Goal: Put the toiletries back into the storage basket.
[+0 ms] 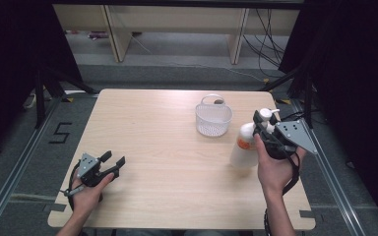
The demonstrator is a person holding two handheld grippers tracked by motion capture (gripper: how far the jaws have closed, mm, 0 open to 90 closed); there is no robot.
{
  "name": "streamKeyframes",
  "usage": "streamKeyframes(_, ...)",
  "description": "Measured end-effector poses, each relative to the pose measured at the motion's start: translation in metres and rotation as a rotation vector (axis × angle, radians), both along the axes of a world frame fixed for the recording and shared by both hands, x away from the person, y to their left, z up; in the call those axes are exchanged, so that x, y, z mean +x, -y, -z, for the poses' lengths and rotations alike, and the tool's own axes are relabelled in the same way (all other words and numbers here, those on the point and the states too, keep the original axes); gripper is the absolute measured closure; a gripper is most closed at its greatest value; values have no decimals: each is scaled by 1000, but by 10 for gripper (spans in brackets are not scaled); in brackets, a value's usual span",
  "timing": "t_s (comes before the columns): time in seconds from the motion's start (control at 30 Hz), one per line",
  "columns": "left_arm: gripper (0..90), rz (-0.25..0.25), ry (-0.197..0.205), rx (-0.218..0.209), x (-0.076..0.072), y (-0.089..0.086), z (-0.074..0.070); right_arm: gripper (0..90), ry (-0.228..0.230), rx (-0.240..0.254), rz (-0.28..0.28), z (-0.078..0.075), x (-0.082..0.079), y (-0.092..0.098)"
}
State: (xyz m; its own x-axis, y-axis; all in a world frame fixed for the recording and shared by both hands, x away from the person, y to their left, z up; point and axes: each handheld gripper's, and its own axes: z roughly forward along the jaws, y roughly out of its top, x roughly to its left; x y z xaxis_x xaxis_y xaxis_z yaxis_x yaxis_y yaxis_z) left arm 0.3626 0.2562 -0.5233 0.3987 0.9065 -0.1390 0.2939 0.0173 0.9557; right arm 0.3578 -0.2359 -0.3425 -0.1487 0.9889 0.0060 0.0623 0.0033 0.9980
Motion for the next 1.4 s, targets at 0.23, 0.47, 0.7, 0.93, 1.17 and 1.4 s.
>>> streamKeyframes(0.23,360,0,1,-1,0,0,0,600,-7,18,-16,-3,3,-3)
streamKeyframes(0.47,360,1,0,-1,0,0,0,600,3,6,-17,-4,7,-6)
streamKeyframes(0.7,359,3,-1,-5,0,0,0,600,-3,15,-27,-5,12,-10)
streamKeyframes(0.93,359,4,0,-4,0,0,0,600,6,12,-34,-7,15,-12)
streamKeyframes(1.17,359,5,-1,-4,0,0,0,599,5,22,-36,-8,18,-17)
streamKeyframes(1.4,359,5,-1,-4,0,0,0,600,11,15,-46,-9,22,-20)
